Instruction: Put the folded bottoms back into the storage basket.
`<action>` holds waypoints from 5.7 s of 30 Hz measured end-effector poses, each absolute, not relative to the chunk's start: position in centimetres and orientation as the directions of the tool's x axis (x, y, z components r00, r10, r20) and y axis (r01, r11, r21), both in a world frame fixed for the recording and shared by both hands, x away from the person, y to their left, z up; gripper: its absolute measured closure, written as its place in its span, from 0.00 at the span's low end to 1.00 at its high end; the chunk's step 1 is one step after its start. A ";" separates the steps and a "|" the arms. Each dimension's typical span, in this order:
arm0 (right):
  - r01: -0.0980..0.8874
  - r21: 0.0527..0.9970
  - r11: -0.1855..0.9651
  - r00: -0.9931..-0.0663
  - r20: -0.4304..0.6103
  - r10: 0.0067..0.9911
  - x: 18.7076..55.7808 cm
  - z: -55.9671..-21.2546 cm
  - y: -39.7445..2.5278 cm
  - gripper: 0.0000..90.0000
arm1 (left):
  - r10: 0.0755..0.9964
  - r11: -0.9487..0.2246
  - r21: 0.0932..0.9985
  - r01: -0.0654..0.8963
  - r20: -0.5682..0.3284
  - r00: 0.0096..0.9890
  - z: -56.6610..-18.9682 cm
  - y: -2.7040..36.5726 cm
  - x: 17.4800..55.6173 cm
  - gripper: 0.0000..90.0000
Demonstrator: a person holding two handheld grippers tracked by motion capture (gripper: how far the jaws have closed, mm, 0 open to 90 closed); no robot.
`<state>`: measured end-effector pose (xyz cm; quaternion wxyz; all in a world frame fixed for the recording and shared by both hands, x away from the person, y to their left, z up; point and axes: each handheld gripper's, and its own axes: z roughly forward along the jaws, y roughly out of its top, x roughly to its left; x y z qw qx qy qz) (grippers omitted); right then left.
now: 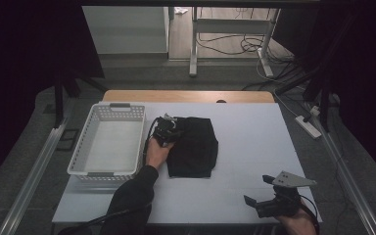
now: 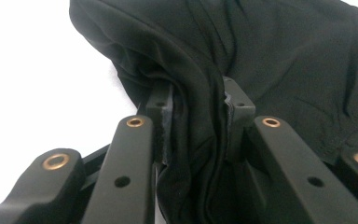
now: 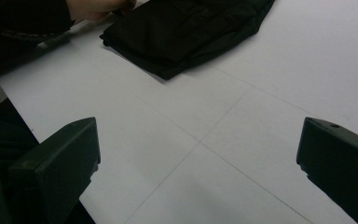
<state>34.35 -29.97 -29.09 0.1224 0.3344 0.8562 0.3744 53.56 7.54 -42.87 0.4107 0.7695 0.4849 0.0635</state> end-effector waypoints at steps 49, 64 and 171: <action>0.464 0.632 0.621 -0.837 0.085 0.540 40.4 -31.9 -23.4 0.00 | 0.804 -0.199 0.703 0.683 -0.282 0.524 -42.9 7.4 53.3 0.78; 0.408 0.618 0.672 -0.886 0.090 0.455 42.7 -33.6 -20.4 0.00 | 0.804 -0.197 0.702 0.684 -0.284 0.522 -42.9 7.4 53.3 0.78; 0.301 0.660 0.688 -0.940 0.084 0.331 48.2 -30.9 -11.2 0.89 | 0.783 -0.200 0.734 0.649 -0.278 0.557 -34.0 9.9 54.8 0.82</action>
